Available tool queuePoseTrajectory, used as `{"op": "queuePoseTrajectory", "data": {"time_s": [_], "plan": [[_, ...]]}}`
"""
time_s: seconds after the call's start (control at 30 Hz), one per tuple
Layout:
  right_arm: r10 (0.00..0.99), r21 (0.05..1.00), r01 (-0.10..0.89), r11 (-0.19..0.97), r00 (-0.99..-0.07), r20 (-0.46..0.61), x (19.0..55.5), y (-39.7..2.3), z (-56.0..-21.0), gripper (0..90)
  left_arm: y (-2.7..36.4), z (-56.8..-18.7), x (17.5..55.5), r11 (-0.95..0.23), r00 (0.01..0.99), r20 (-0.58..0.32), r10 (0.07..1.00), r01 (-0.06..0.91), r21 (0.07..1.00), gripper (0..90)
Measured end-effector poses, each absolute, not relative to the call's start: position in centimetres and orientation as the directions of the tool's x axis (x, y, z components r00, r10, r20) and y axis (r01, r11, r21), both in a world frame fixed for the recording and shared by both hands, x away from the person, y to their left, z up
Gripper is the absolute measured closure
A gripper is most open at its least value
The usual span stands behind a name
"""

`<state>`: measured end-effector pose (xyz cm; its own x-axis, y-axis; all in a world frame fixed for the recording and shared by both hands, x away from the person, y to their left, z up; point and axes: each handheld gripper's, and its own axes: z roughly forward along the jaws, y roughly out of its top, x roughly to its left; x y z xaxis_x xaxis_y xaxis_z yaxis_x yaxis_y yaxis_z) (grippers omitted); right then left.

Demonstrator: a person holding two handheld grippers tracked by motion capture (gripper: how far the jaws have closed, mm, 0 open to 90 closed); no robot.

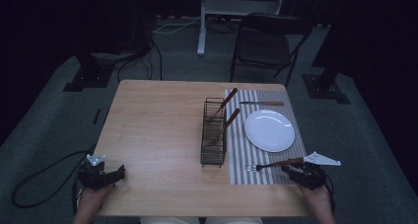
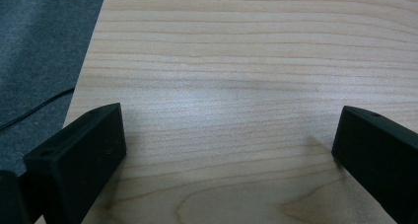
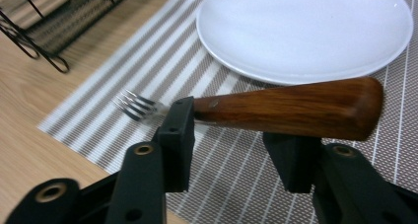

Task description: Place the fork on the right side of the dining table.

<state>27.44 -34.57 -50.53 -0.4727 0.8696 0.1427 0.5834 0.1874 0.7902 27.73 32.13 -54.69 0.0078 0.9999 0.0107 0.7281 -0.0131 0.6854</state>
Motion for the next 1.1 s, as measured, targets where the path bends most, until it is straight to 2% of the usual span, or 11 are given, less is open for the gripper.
{"op": "queuePoseTrajectory", "data": {"time_s": [0.37,0.67,0.73,0.8,0.83,0.9,0.97,1.0,1.1], "plan": [[0.883,0.763,0.612,0.209,-0.454,0.123,28.2,-35.7,-52.5,51.8,32.1,-54.7,27.7,-0.013,0.008,0.011,1.0,0.728,0.685,0.2],[0.892,0.752,0.634,0.182,-0.428,0.145,27.9,-35.7,-53.1,48.4,32.1,-54.7,27.7,-0.012,0.007,0.011,1.0,0.728,0.685,0.2],[0.894,0.75,0.638,0.174,-0.422,0.152,27.6,-35.3,-53.3,43.3,32.1,-54.7,27.7,-0.011,0.006,0.009,1.0,0.727,0.687,0.3],[0.902,0.755,0.642,0.132,-0.393,0.177,27.1,-34.6,-53.5,32.4,32.1,-54.7,27.7,-0.011,0.006,0.009,1.0,0.727,0.687,0.2],[0.902,0.755,0.642,0.132,-0.393,0.177,27.1,-34.6,-53.5,32.4,32.1,-54.7,27.7,-0.011,0.006,0.009,1.0,0.727,0.687,0.3],[0.907,0.752,0.651,0.1,-0.37,0.199,26.9,-33.8,-53.5,23.1,32.1,-54.7,27.7,-0.011,0.006,0.009,1.0,0.727,0.687,0.3],[0.92,0.749,0.657,0.085,-0.341,0.195,26.8,-32.8,-53.6,19.7,32.1,-54.7,27.7,-0.011,0.006,0.01,1.0,0.727,0.687,0.2],[0.931,0.75,0.652,0.115,-0.333,0.147,26.7,-31.1,-53.6,17.7,32.1,-54.7,27.7,-0.012,0.007,0.011,1.0,0.728,0.686,0.3],[0.931,0.751,0.65,0.114,-0.333,0.147,26.7,-30.5,-53.6,17.7,32.1,-54.7,27.7,-0.013,0.007,0.011,1.0,0.728,0.685,0.3]]}}
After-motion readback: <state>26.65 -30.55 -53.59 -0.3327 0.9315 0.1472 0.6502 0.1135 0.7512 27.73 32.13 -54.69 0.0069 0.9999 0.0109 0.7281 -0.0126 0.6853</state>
